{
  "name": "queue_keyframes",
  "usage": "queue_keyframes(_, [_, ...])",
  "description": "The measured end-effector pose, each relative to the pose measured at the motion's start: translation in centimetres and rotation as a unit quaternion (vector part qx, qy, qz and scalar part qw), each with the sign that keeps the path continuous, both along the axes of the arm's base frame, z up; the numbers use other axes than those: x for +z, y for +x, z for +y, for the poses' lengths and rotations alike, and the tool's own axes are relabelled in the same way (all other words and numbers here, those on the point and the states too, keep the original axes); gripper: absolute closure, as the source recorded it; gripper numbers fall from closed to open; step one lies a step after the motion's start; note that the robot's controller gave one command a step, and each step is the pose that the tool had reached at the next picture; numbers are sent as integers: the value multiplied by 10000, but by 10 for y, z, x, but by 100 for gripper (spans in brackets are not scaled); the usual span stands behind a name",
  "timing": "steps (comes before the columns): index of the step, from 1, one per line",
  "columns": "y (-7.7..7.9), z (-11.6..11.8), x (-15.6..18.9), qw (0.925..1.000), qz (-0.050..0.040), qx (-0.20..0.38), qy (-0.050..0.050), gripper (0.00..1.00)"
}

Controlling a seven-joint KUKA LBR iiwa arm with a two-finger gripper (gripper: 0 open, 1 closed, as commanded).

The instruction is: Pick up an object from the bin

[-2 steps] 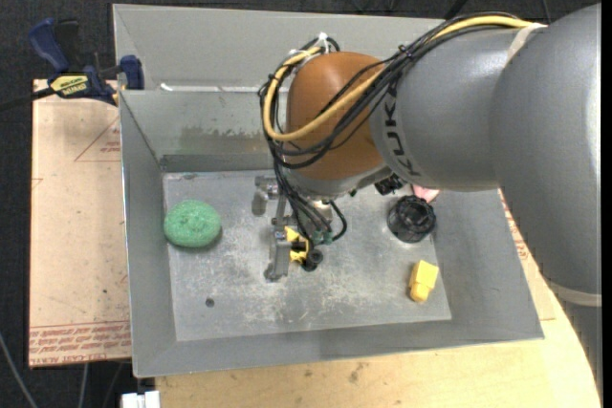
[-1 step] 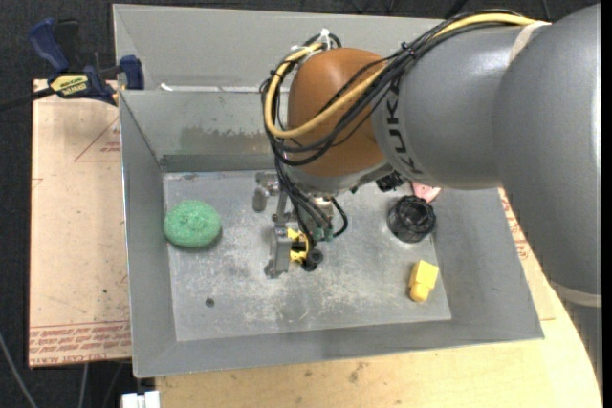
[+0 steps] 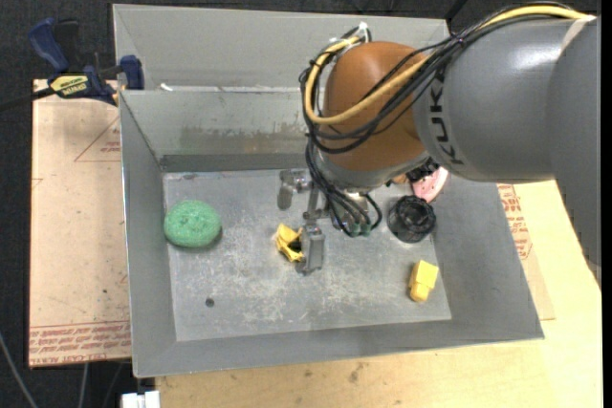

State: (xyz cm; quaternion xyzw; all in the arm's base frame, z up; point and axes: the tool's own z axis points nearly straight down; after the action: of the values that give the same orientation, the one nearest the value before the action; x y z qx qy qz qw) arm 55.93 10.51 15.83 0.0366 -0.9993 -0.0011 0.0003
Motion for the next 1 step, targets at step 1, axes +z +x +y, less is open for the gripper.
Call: queue_keyframes(1, [28, -23, 4, 10000, -21, 47, -14, 0])
